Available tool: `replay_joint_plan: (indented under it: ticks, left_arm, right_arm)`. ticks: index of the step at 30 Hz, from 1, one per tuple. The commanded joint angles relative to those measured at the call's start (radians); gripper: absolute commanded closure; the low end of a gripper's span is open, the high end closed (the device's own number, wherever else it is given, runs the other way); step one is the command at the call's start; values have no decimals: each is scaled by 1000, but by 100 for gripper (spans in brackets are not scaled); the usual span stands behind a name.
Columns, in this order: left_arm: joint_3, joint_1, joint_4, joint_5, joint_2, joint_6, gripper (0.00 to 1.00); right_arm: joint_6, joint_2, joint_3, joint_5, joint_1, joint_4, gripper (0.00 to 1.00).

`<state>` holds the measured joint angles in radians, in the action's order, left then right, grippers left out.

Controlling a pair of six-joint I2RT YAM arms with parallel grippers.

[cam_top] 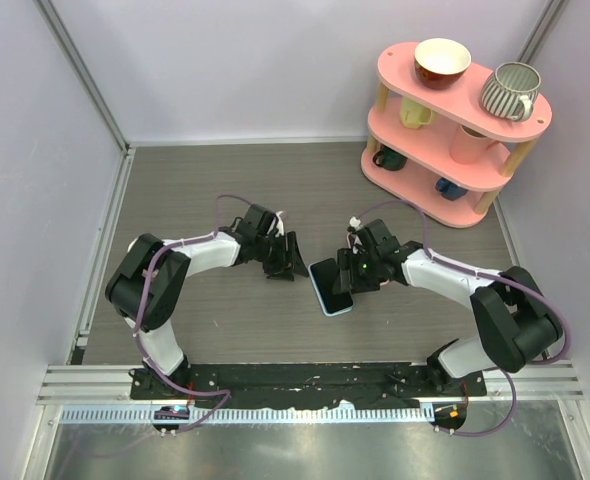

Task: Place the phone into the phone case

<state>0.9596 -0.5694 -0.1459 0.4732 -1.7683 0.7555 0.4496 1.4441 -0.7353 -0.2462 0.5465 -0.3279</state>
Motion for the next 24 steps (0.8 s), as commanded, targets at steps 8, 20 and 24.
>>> replay_joint_plan:
  ticks: [8,20,24]
  left_arm:
    - [31,-30,60,24,-6,2,46]
    - [68,-64,91,18,-72,28,50]
    - [59,-66,95,2,-68,28,51]
  right_arm:
    - [-22,-50,-101,133,-23,-49,67]
    - [-69,124,-176,193,-28,-60,77]
    - [-29,153,-171,174,4,-22,78]
